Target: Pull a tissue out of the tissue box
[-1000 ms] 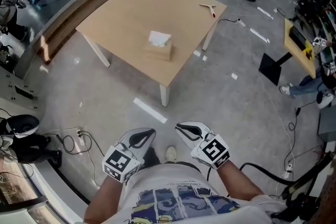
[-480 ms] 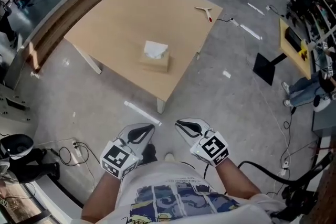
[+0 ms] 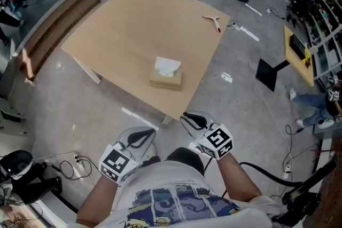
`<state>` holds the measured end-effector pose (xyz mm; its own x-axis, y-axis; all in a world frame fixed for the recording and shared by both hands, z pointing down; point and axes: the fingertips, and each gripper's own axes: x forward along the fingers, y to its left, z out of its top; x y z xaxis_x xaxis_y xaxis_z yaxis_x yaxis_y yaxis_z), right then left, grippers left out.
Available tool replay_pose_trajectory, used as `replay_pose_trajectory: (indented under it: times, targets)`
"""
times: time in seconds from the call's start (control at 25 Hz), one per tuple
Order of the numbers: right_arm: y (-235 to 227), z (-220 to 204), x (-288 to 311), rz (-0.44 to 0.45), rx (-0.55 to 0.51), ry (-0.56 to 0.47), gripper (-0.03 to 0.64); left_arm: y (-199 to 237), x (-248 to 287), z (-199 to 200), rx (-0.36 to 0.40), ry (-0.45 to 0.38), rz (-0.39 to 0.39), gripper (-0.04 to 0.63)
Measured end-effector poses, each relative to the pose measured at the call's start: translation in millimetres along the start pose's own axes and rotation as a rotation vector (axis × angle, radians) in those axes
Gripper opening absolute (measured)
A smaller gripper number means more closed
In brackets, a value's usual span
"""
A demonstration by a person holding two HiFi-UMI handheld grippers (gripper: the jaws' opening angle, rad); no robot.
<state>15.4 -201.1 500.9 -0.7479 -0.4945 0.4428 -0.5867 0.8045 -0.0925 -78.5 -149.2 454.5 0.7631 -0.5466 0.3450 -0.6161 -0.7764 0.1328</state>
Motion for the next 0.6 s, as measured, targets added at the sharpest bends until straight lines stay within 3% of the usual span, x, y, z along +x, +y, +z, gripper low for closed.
replay_pose_trajectory:
  times: [0.28, 0.6]
  targets:
    - [-61, 10, 39, -0.025, 0.004, 0.029, 0.061, 39, 8, 2, -0.042, 0.004, 0.028, 0.005]
    - [-147, 5, 91, 0.013, -0.013, 0.101, 0.081, 72, 32, 33, -0.054, -0.032, 0.138, 0.005]
